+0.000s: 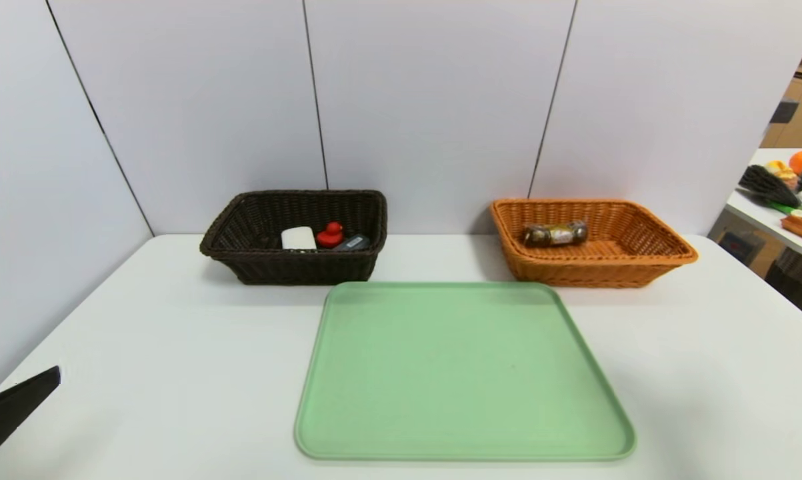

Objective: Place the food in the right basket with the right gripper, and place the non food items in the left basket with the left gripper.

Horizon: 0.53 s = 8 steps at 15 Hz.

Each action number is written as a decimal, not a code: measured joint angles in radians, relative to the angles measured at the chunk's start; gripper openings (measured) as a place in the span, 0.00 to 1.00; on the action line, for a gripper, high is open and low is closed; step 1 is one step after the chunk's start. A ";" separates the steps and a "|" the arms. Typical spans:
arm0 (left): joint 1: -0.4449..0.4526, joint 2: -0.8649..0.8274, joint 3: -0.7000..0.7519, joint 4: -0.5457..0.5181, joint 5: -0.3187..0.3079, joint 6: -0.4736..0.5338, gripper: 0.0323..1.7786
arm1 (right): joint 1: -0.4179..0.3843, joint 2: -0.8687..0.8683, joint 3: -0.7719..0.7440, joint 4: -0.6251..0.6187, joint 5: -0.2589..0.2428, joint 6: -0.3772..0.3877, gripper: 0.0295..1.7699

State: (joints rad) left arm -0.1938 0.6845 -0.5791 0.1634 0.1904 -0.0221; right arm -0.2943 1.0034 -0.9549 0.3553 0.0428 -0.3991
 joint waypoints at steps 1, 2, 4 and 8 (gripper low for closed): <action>0.011 -0.034 0.023 0.002 0.000 0.003 0.95 | -0.005 -0.040 0.027 0.002 0.000 0.016 0.96; 0.023 -0.069 0.041 0.004 -0.001 0.005 0.95 | -0.008 -0.080 0.050 0.004 0.001 0.037 0.96; 0.051 -0.130 0.073 0.008 -0.001 0.010 0.95 | -0.012 -0.158 0.096 0.006 0.007 0.092 0.96; 0.120 -0.233 0.128 0.028 -0.002 0.012 0.95 | -0.012 -0.277 0.161 0.009 0.009 0.180 0.96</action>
State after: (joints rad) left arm -0.0734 0.4513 -0.4511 0.1915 0.1881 -0.0100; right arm -0.3060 0.7260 -0.7938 0.3647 0.0515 -0.2194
